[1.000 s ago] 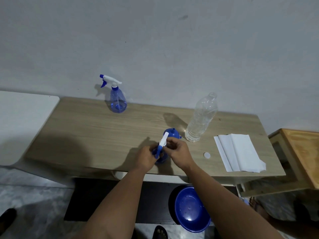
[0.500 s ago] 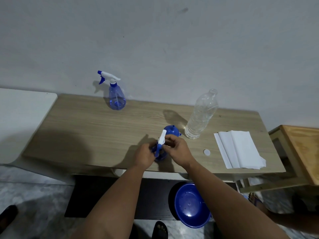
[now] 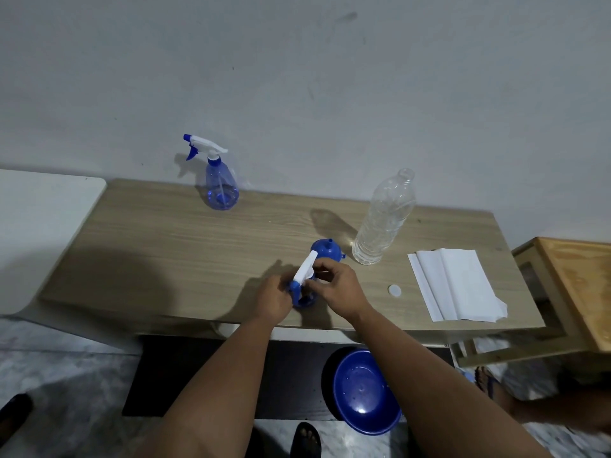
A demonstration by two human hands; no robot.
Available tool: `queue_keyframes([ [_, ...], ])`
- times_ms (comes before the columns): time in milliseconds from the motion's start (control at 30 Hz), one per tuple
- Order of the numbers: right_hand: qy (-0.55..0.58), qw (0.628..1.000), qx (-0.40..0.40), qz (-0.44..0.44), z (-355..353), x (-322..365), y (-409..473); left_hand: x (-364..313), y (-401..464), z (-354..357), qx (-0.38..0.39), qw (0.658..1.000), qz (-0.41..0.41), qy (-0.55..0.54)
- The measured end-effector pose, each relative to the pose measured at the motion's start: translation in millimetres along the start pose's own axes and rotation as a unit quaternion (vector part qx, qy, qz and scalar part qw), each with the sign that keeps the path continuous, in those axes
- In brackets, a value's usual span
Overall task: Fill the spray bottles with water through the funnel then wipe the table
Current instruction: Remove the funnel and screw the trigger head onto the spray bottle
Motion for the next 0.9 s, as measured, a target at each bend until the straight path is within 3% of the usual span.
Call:
queue_keyframes([
  [200, -0.01, 0.996, -0.079, 0.03, 5, -7, -1, 6, -1, 1, -0.009, 1.0, -0.028, -0.007],
  [367, 0.026, 0.999, -0.025, -0.025, 2, -3, -6, 17, 6, 5, -0.01, 0.999, -0.043, 0.012],
  [533, 0.033, 0.998, -0.06, 0.007, 2, -8, -8, 18, 6, 6, -0.021, 0.999, -0.043, 0.006],
  [700, 0.024, 0.999, -0.033, -0.035, 2, -1, -8, 3, -2, 0, -0.009, 1.0, -0.018, -0.005],
  [900, -0.003, 0.999, -0.046, -0.011, 5, -4, -5, 3, -6, 3, -0.004, 1.0, -0.016, -0.001],
])
Point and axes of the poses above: each hand's wrist, its own y-axis towards the middle knuckle, its own z-axis out of the palm, x = y × z, the point moved 6 cm from there along y, towards the middle knuckle, and after that the axes turned 10 degrees about -x, right-handed, at the moved point
